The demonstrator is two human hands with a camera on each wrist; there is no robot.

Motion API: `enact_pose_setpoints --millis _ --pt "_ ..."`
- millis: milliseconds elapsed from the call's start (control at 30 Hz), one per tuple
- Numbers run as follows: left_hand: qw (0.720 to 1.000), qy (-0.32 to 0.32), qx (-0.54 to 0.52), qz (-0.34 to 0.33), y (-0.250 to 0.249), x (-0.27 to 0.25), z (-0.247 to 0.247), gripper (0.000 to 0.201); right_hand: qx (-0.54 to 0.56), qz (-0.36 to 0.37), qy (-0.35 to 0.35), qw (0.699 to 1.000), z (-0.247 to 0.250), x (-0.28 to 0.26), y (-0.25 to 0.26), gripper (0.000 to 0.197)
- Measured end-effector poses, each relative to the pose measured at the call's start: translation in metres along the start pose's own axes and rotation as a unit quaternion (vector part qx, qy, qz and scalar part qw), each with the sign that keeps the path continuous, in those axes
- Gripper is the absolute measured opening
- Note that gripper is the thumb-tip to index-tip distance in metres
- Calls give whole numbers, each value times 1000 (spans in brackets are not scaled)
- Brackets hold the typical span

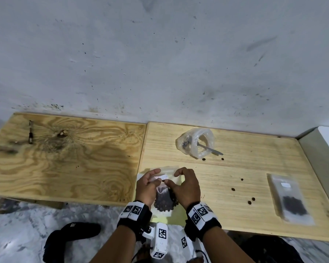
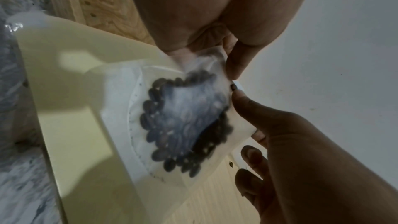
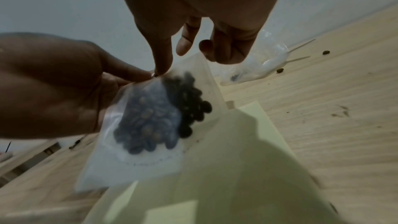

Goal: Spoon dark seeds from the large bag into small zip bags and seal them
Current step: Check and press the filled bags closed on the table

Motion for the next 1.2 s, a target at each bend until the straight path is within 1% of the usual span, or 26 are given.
enact_pose_setpoints --millis 167,300,400,467,633,733,800,867,933,1067,1200 --pt "1000 -8 -13 9 3 1 -1 40 -67 25 -18 997 0 -8 3 24" --pt "998 -15 -36 43 4 2 -3 44 -81 29 -26 996 0 -7 3 19" --pt "994 8 -74 77 6 2 -9 46 -79 13 1 997 -1 -7 3 18" --pt "991 28 -97 94 7 0 -13 48 -85 5 4 996 0 -4 2 19" --pt "988 54 -104 96 2 -2 -19 49 -82 -3 -1 997 2 6 -1 16" --pt "988 60 -105 97 1 -1 -22 48 -71 -2 -11 997 4 9 -1 12" --pt "986 65 -114 98 -3 -3 -23 44 -57 -4 -17 998 5 10 -3 16" --pt "987 66 -112 92 -8 -6 -24 33 -61 -2 -14 998 6 11 -3 21" --pt "992 52 -96 62 -9 -7 -25 23 -68 6 -13 998 7 12 -2 23" --pt "999 17 -50 0 -10 -6 -28 17 -69 18 -21 997 6 11 -1 18" --pt "999 3 -33 -16 -9 -5 -28 15 -51 21 -23 998 4 10 -3 15"
Point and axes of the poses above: each hand's wrist, its own x-axis towards the middle knuckle, its own z-axis out of the back of the hand, y = z × x, the point moved 3 cm from there along x, towards the middle knuckle, and after that the axes turned 14 degrees about -y, right-handed, at the moved point
